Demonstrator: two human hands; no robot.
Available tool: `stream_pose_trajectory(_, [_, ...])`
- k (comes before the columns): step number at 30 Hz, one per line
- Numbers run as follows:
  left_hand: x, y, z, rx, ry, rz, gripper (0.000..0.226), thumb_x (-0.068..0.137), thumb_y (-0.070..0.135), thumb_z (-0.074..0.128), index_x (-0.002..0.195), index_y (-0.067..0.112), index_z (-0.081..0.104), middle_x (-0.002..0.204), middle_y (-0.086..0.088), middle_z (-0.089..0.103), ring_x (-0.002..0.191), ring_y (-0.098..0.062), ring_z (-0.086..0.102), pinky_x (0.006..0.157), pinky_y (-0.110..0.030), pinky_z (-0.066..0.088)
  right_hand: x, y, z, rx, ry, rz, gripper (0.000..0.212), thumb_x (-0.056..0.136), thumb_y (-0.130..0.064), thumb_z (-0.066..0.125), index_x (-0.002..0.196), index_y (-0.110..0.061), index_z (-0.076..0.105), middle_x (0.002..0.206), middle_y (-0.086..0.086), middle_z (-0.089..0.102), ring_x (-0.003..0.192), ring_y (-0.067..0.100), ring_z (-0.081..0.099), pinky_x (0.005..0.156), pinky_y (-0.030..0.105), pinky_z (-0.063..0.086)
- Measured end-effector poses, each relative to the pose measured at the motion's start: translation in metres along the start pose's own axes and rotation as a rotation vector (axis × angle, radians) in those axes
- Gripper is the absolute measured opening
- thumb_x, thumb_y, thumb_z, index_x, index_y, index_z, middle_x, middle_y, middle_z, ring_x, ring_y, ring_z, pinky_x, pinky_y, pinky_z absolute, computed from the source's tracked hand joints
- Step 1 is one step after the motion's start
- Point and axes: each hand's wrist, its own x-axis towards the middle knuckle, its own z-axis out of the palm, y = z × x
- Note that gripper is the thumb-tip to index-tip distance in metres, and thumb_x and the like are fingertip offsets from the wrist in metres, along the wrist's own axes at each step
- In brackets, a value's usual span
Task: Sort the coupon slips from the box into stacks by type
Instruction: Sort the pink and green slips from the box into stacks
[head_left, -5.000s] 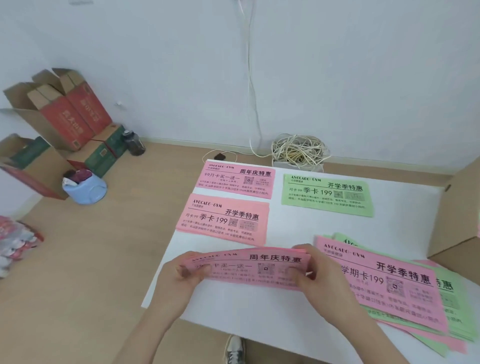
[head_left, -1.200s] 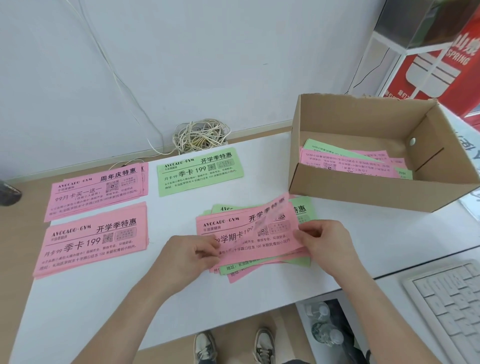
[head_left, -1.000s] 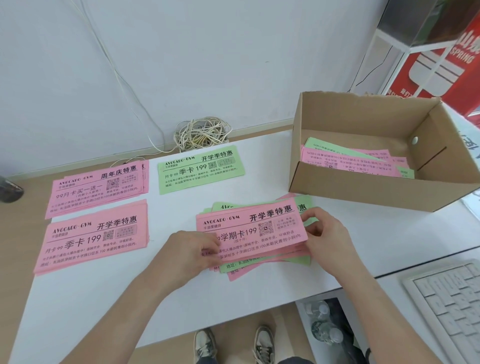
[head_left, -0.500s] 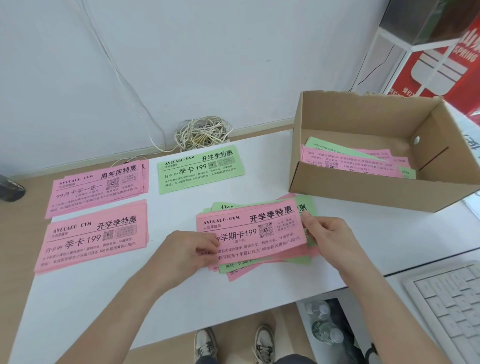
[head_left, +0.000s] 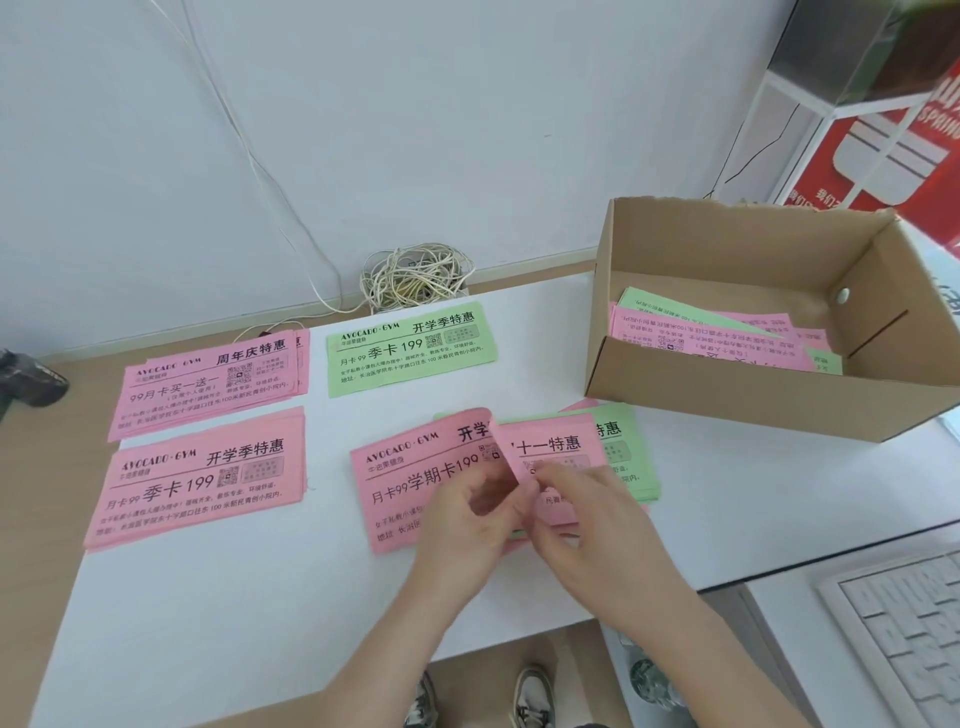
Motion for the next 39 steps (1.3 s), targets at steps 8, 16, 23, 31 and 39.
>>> stream_pose_trajectory(8, [0.006,-0.011,-0.003,-0.264,0.021,-0.187,0.014,0.078,0.014,0.072,0.089,0.006,0.073,0.091,-0.016,0.073,0.081,-0.023,0.070,0.068,-0.036,0.058,0.002,0.004,0.010,0.307,-0.018,0.134,0.029,0.090,-0.026,0.062,0.117,-0.031,0.054,0.113,-0.020,0.063,0.104,-0.004,0.058,0.082,0.017,0.050])
stream_pose_trajectory(16, [0.006,-0.013,-0.001,-0.219,0.024,-0.183,0.010,0.085,0.008,0.067,0.090,0.004,0.074,0.093,-0.017,0.073,0.091,-0.036,0.069,0.077,-0.044,0.058,0.008,0.006,0.010,0.480,0.009,0.229,0.034,0.088,-0.024,0.068,0.121,-0.026,0.060,0.107,-0.011,0.066,0.093,0.002,0.065,0.081,0.019,0.054])
stream_pose_trajectory(23, [-0.013,-0.008,0.006,0.329,0.052,0.078,0.025,0.080,0.017,0.073,0.064,0.036,0.072,0.058,0.017,0.065,0.057,0.004,0.054,0.057,-0.016,0.041,0.019,-0.004,0.000,0.174,0.022,0.224,0.012,0.090,-0.032,0.060,0.078,-0.031,0.057,0.074,-0.014,0.065,0.071,0.005,0.061,0.061,0.019,0.045])
stream_pose_trajectory(31, [-0.007,-0.009,-0.017,-0.060,0.051,-0.140,0.009,0.071,0.006,0.080,0.067,0.012,0.074,0.074,-0.004,0.074,0.070,-0.015,0.069,0.069,-0.031,0.057,0.028,-0.004,0.002,0.495,-0.174,0.315,0.080,0.063,-0.084,0.058,0.116,-0.025,0.065,0.094,-0.008,0.075,0.083,0.011,0.072,0.082,0.039,0.057])
stream_pose_trajectory(39, [0.000,-0.019,-0.041,-0.214,0.097,-0.219,0.015,0.083,0.001,0.067,0.070,0.009,0.070,0.085,-0.015,0.073,0.083,-0.029,0.069,0.083,-0.040,0.056,0.029,0.004,0.012,0.439,-0.051,0.391,0.016,0.093,-0.024,0.060,0.090,-0.017,0.075,0.083,0.003,0.075,0.082,0.026,0.070,0.076,0.047,0.057])
